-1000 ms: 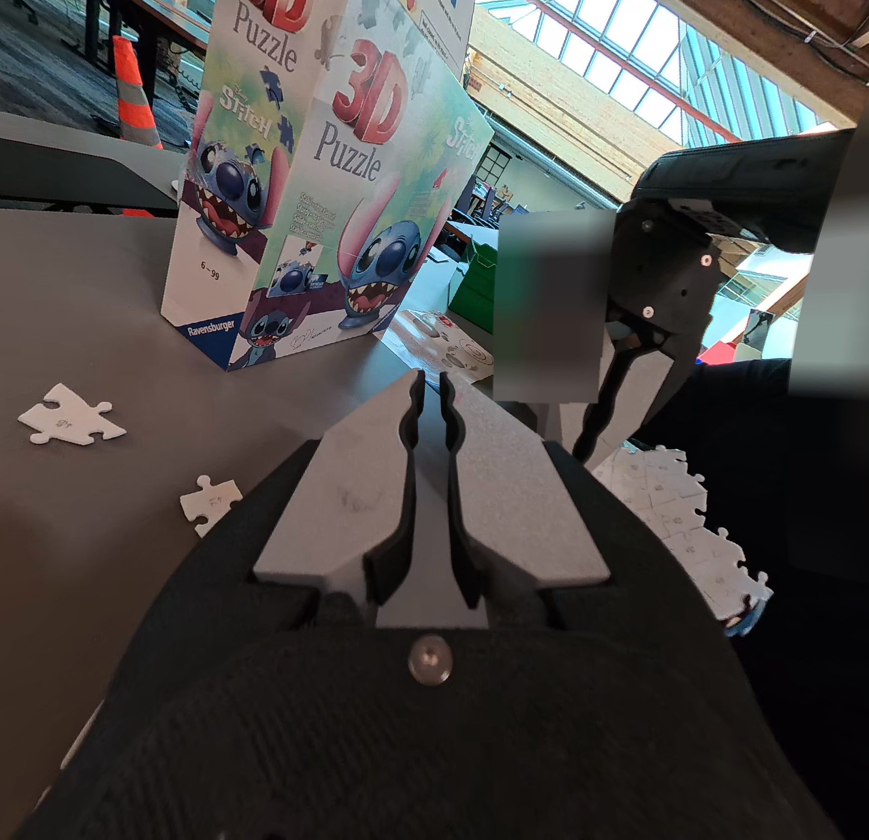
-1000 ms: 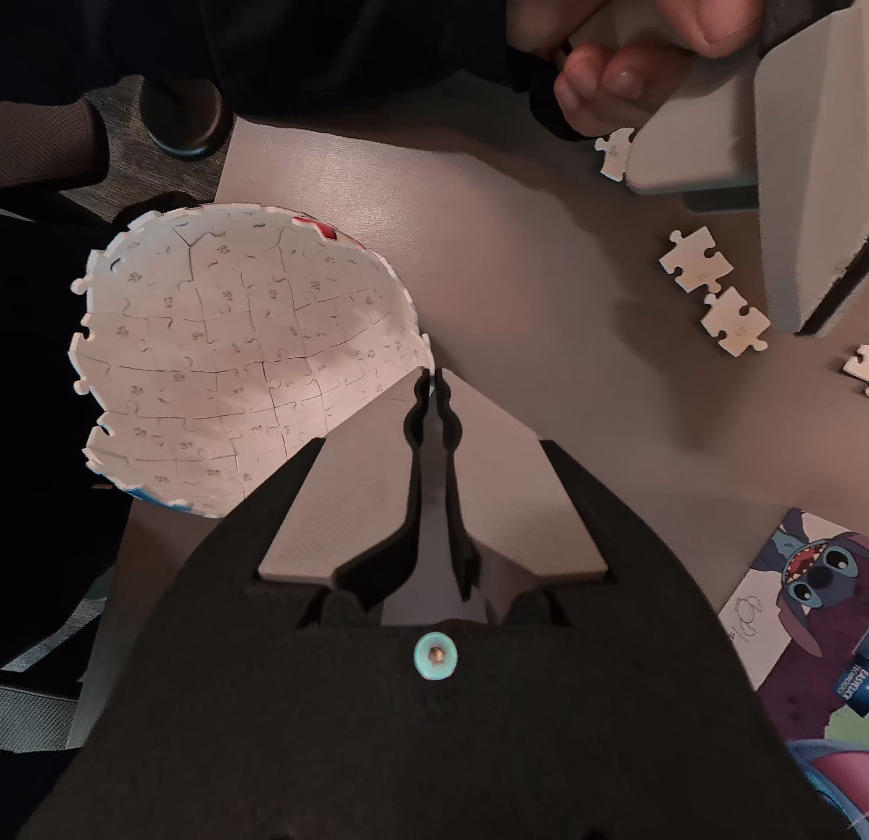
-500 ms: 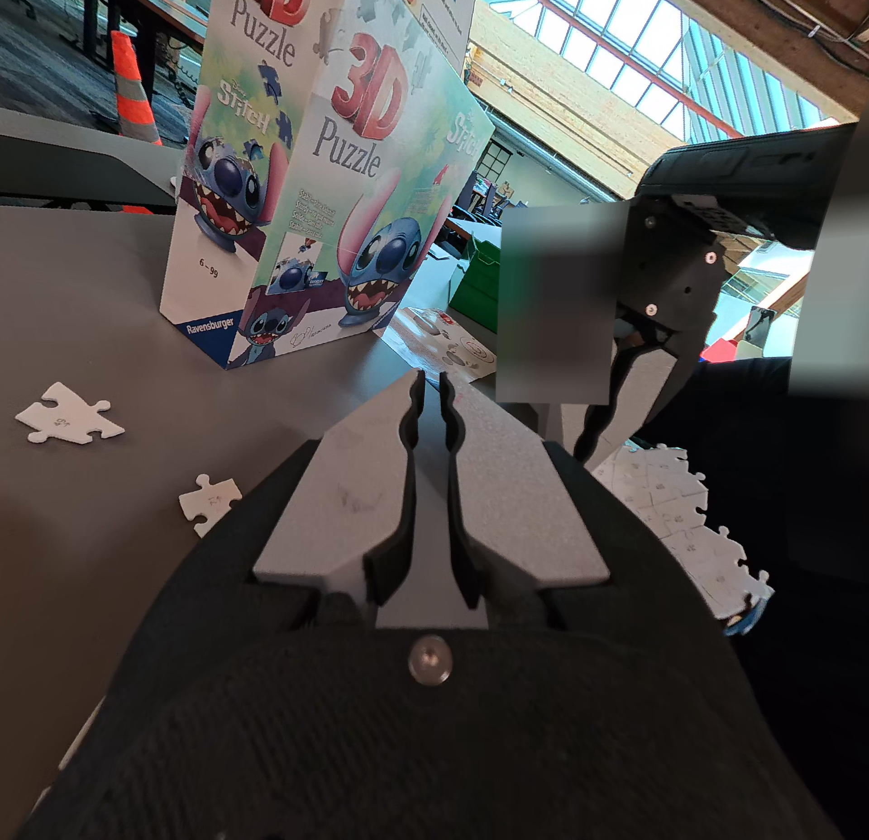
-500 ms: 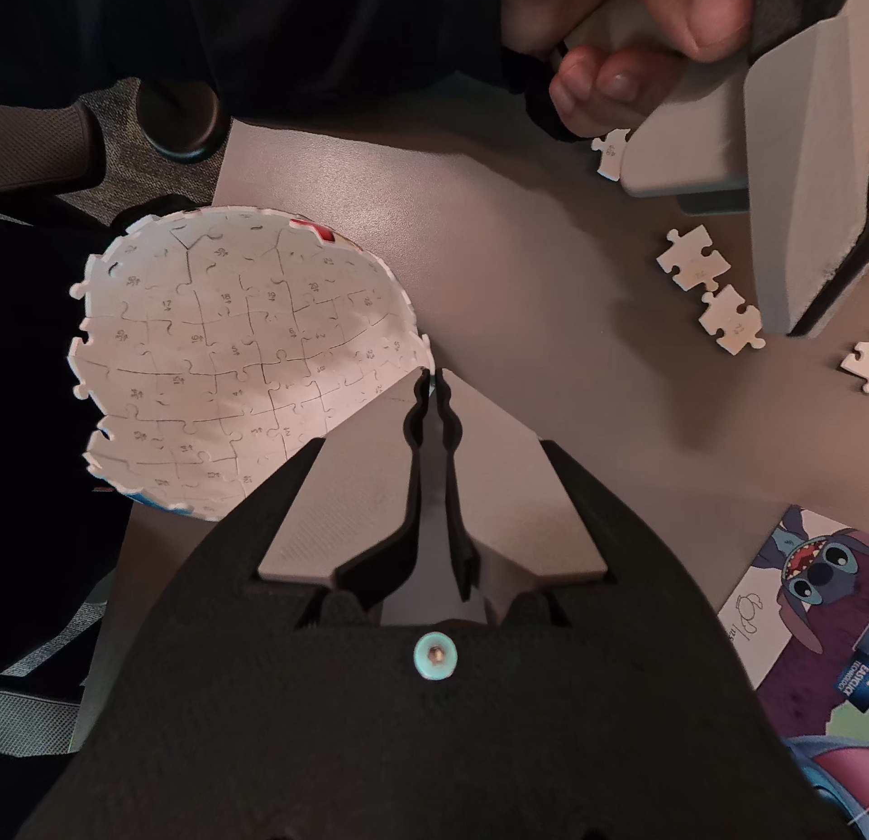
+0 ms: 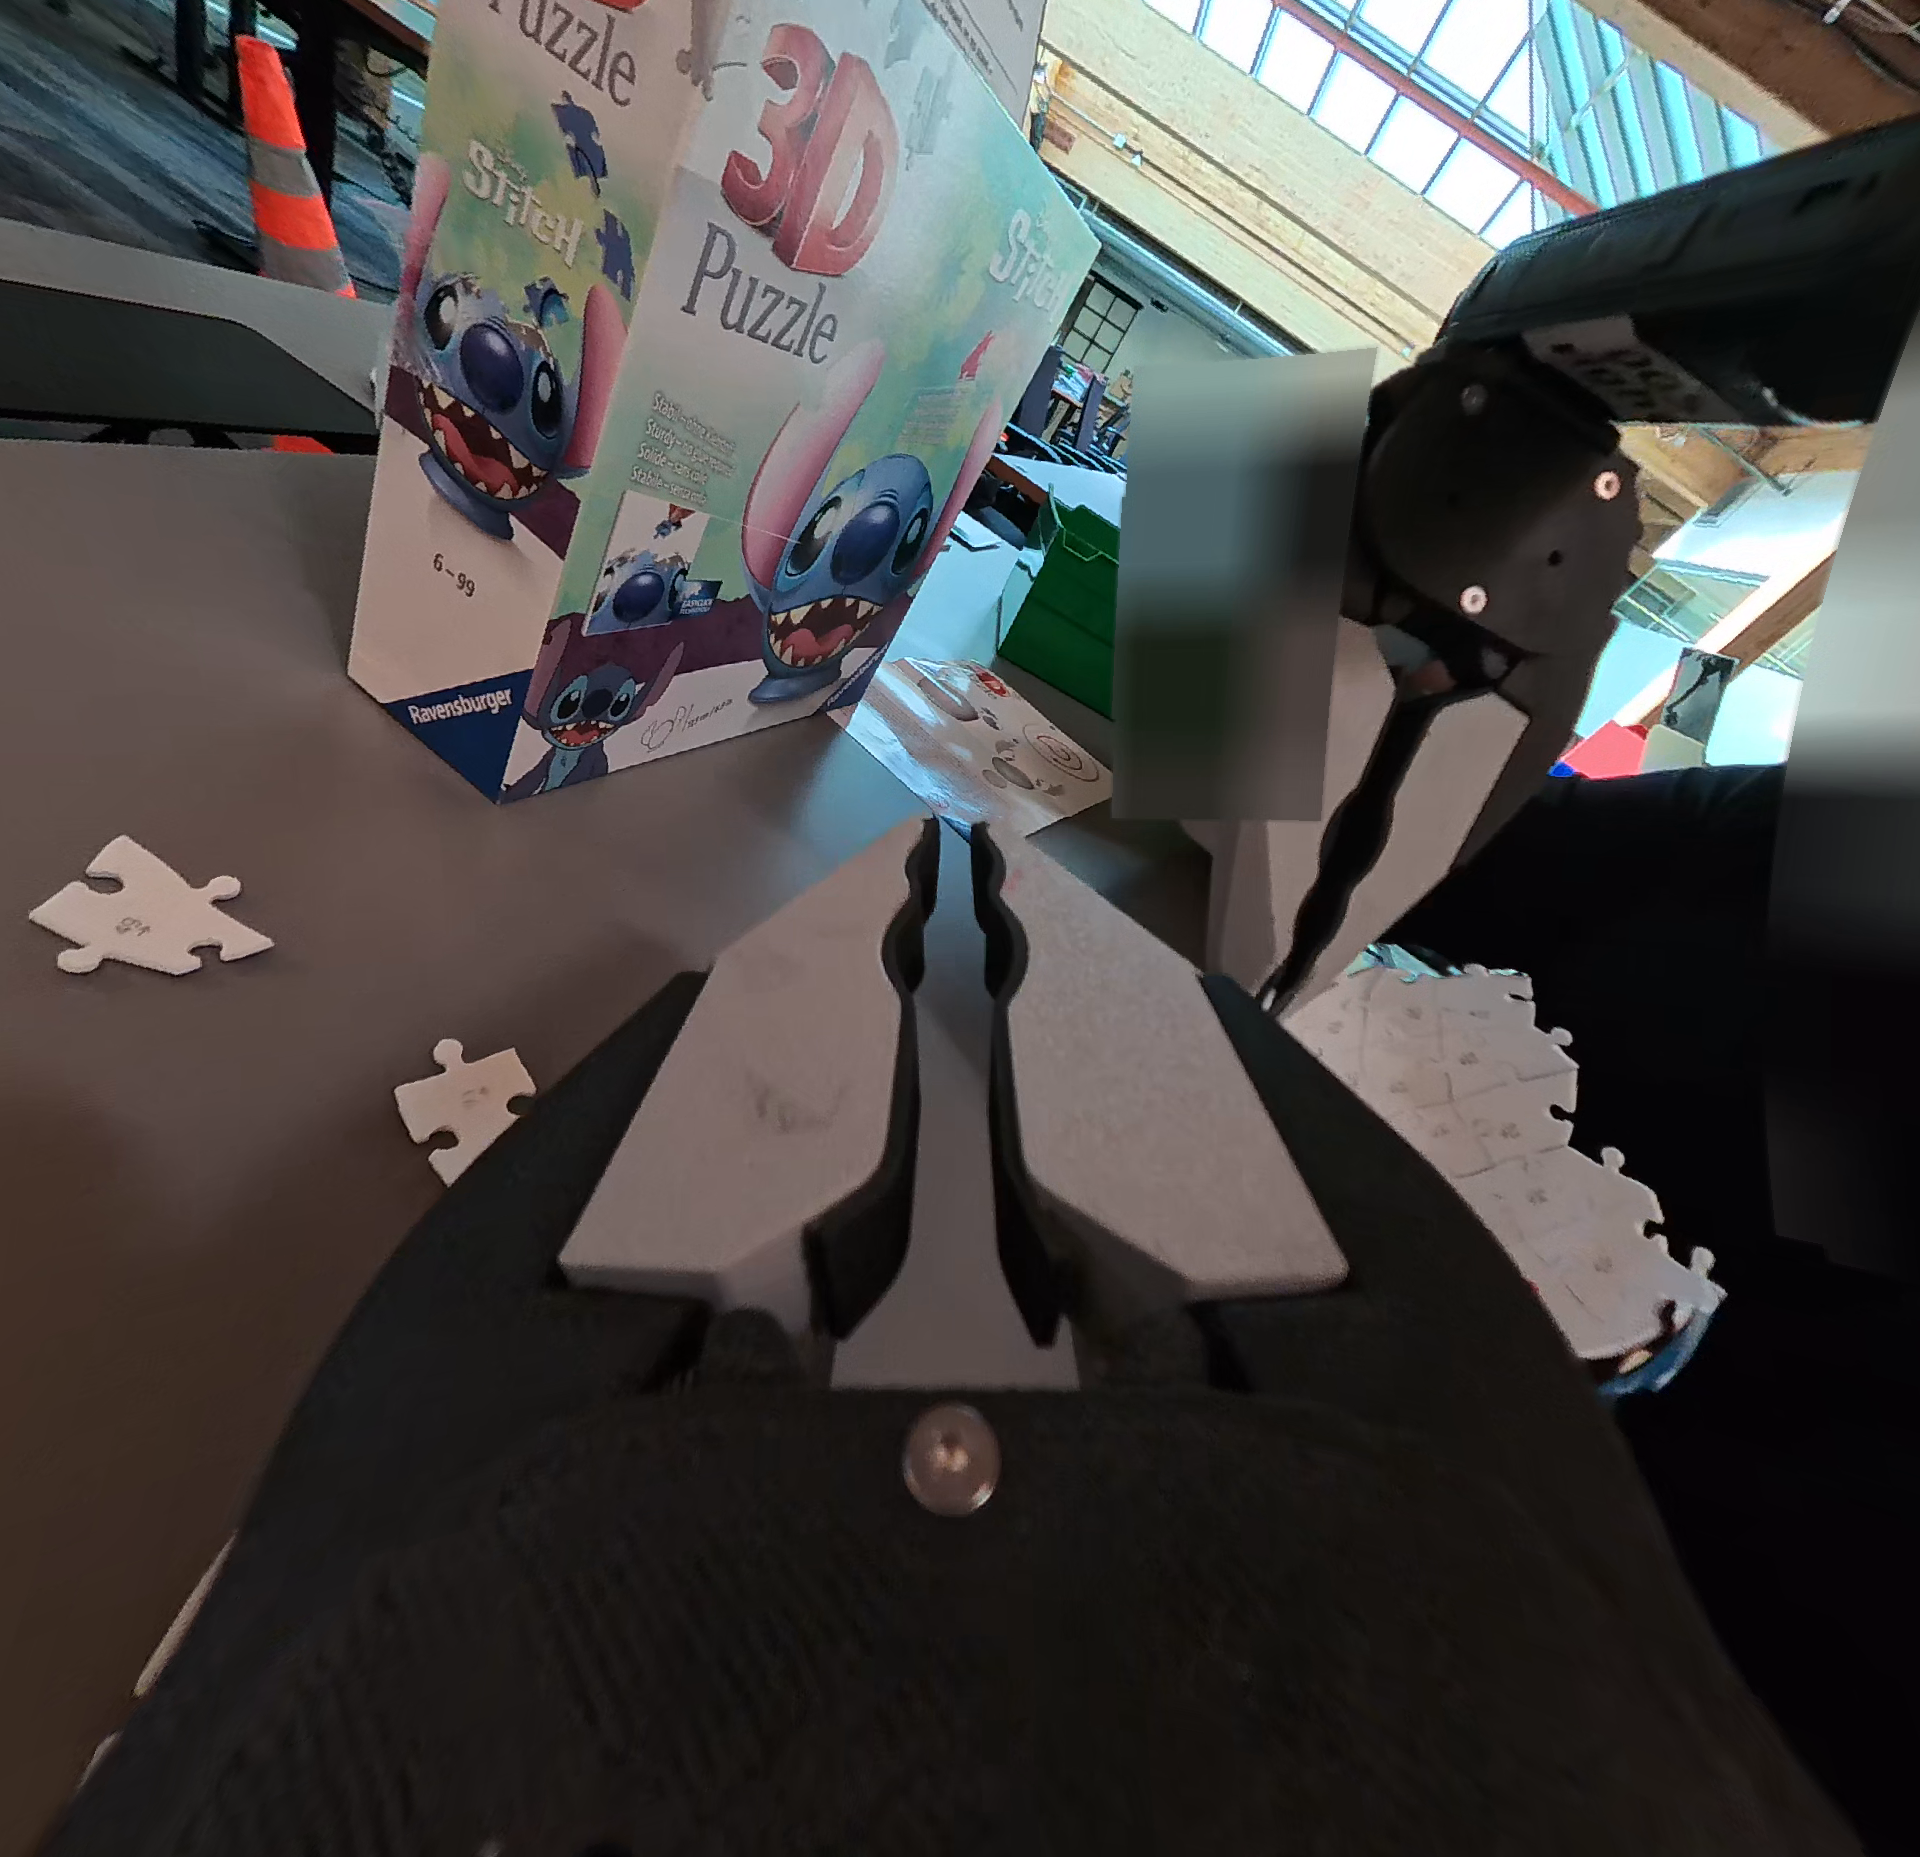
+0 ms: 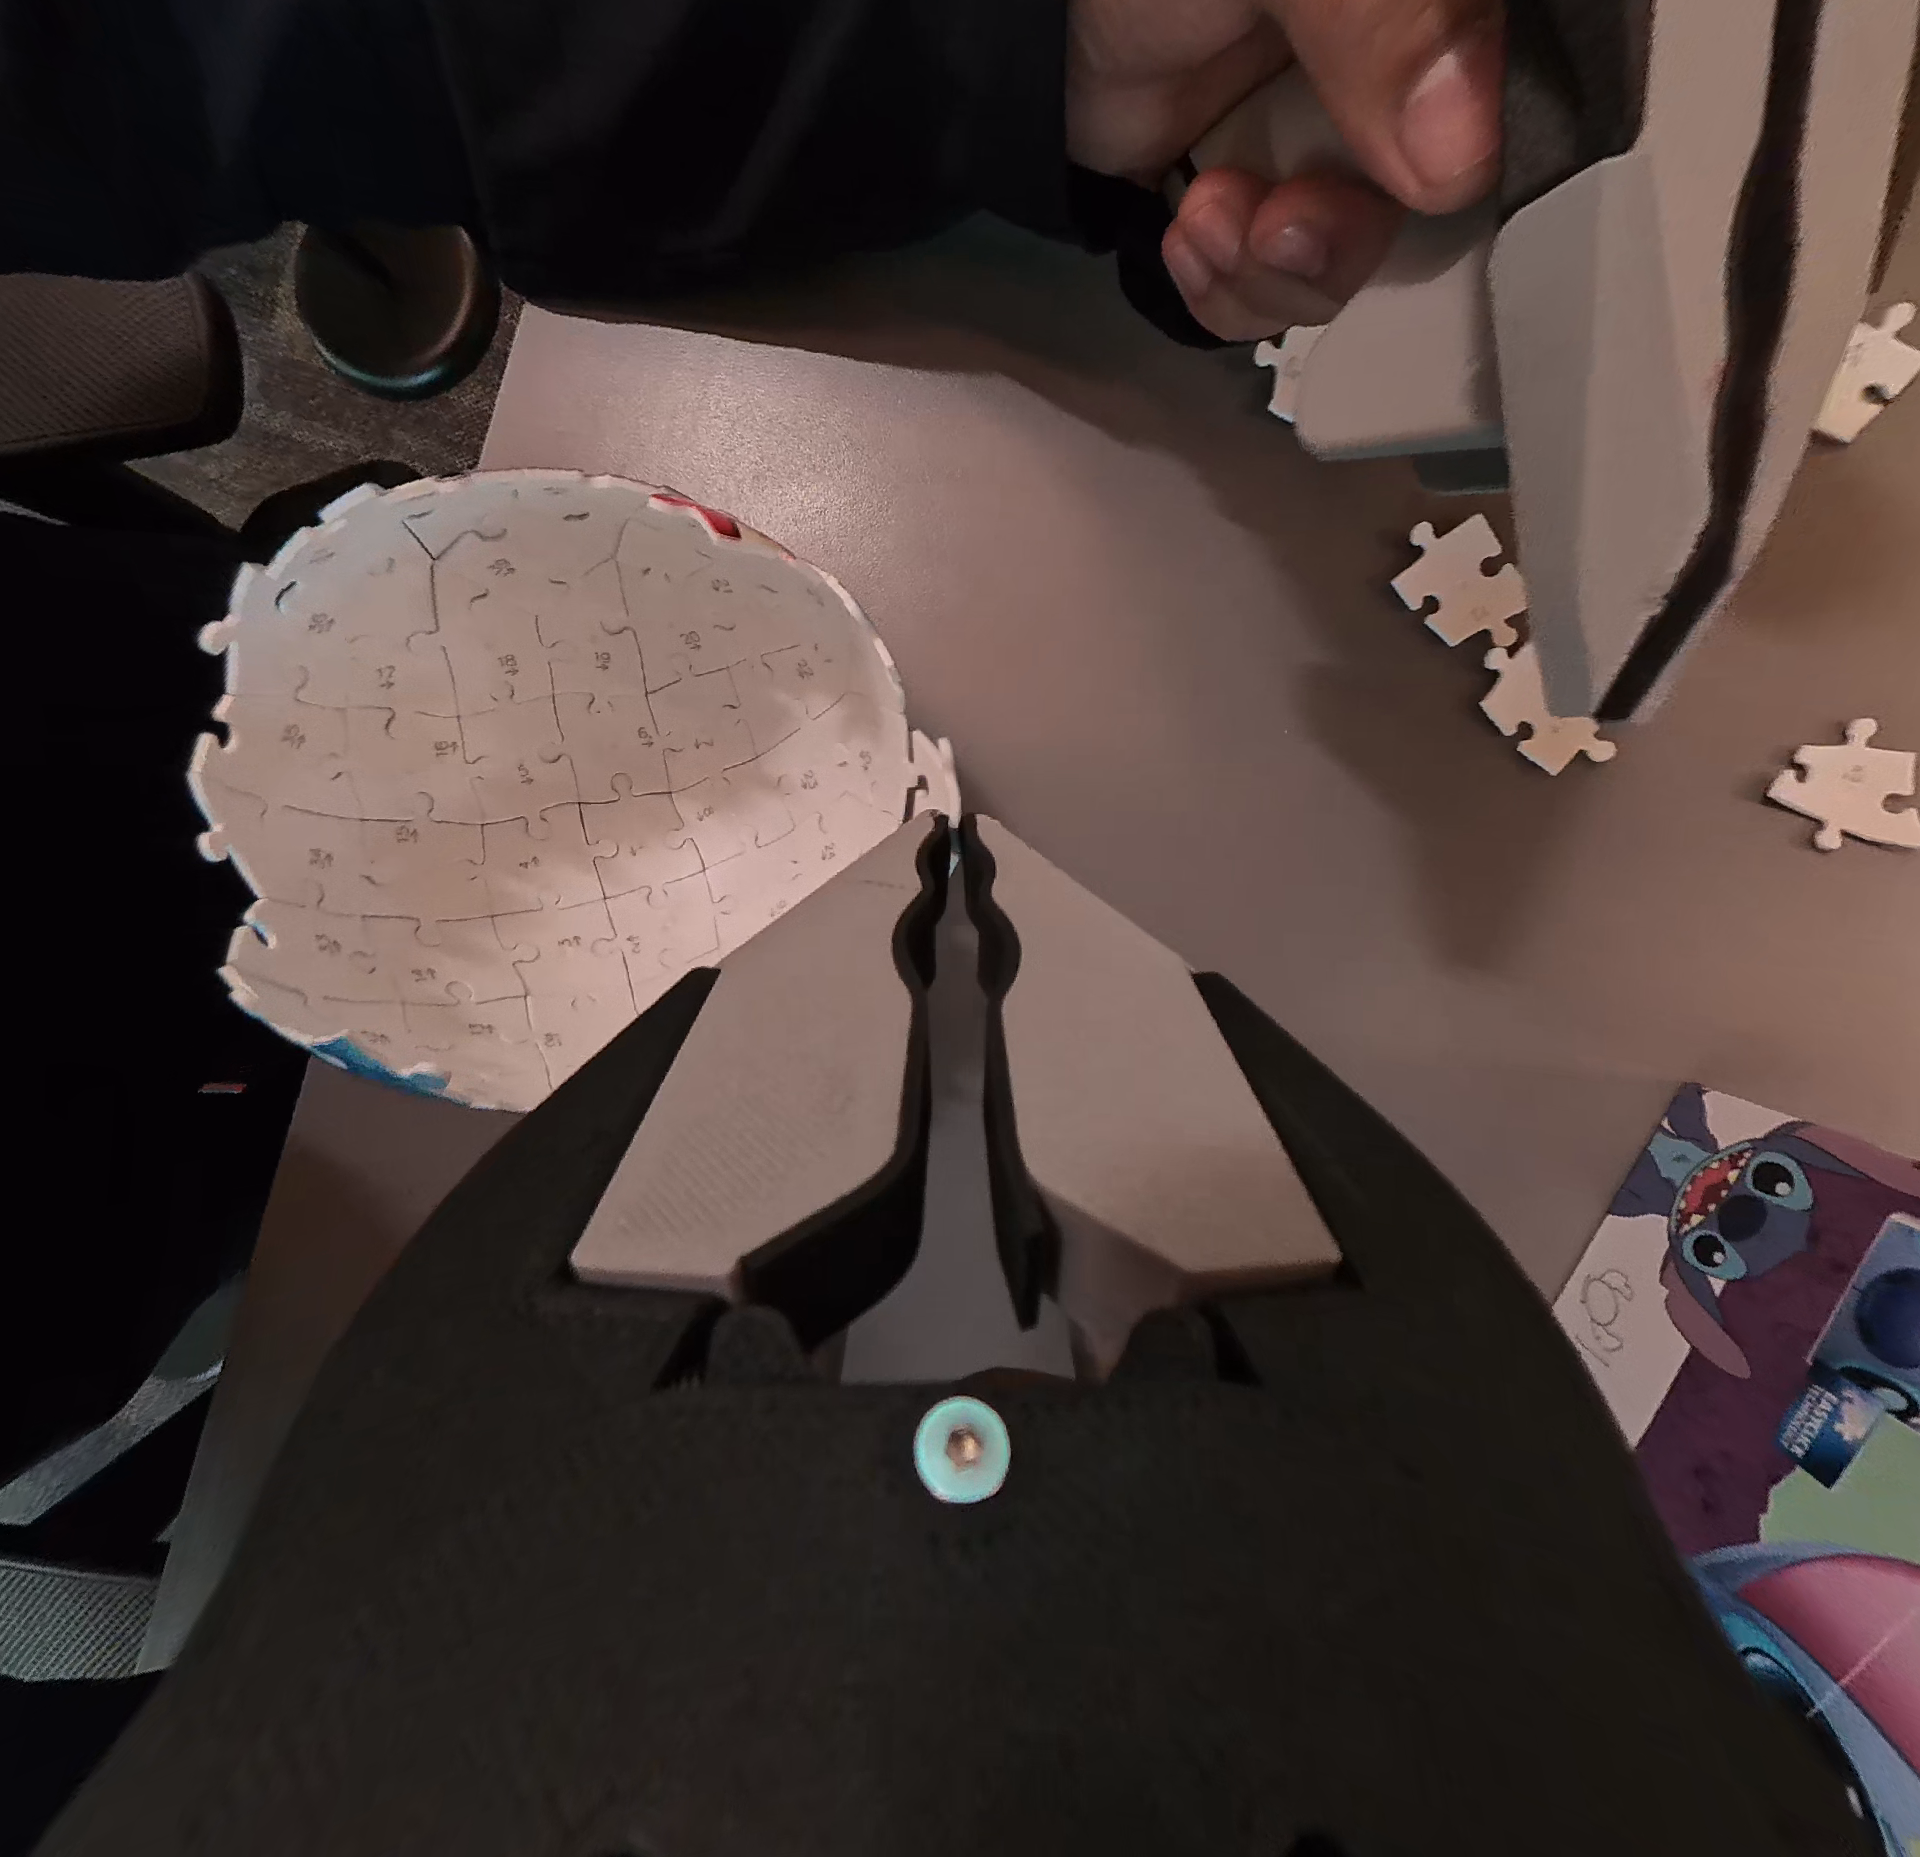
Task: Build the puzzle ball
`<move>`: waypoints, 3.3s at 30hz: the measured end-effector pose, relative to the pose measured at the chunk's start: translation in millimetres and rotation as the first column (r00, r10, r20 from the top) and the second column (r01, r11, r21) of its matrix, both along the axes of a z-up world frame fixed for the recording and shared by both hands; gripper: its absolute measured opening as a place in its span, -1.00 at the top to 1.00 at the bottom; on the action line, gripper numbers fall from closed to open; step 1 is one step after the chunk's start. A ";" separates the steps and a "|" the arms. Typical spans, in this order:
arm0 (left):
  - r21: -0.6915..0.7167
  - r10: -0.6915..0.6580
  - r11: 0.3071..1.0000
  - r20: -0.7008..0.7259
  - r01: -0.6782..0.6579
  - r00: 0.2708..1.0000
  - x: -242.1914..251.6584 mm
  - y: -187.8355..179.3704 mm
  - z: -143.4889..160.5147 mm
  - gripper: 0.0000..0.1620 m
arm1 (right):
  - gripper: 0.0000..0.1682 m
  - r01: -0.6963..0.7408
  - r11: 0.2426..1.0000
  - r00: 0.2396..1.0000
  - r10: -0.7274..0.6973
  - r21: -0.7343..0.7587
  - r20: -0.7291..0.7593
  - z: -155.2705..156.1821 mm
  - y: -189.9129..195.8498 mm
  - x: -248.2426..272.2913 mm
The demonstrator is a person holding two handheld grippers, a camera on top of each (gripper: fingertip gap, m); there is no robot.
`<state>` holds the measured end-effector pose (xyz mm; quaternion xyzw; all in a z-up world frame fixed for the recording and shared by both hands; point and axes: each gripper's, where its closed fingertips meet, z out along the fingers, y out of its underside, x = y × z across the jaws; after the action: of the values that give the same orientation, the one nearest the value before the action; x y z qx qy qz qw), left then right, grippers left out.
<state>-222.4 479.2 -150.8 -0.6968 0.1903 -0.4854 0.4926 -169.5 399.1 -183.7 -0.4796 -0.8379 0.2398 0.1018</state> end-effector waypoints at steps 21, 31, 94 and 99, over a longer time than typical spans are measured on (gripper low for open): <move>-0.017 0.191 0.981 -0.027 -0.192 0.981 -29.8 20.2 -9.0 0.90 | 1.00 0.082 0.926 0.990 -0.119 -0.368 -0.079 26.3 16.5 -6.8; -0.018 0.207 0.978 -0.073 -0.209 0.976 -28.0 22.9 -15.9 0.91 | 1.00 0.004 0.985 0.997 -0.018 -0.174 -0.079 8.2 2.1 -1.9; 0.035 -0.060 0.997 -0.114 0.064 0.992 23.3 -9.0 -6.1 0.81 | 1.00 0.228 0.943 0.955 -0.265 -0.242 -0.133 46.9 81.2 -41.0; 0.082 0.014 0.997 -0.057 -0.010 0.998 11.1 -2.4 5.8 1.00 | 1.00 0.225 0.910 0.938 -0.299 -0.348 -0.174 51.9 77.5 -55.6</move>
<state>-211.4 476.8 -145.0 -0.6908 0.2199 -0.4540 0.5180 -225.2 476.6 -131.8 -0.5682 -0.6981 0.4100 0.1471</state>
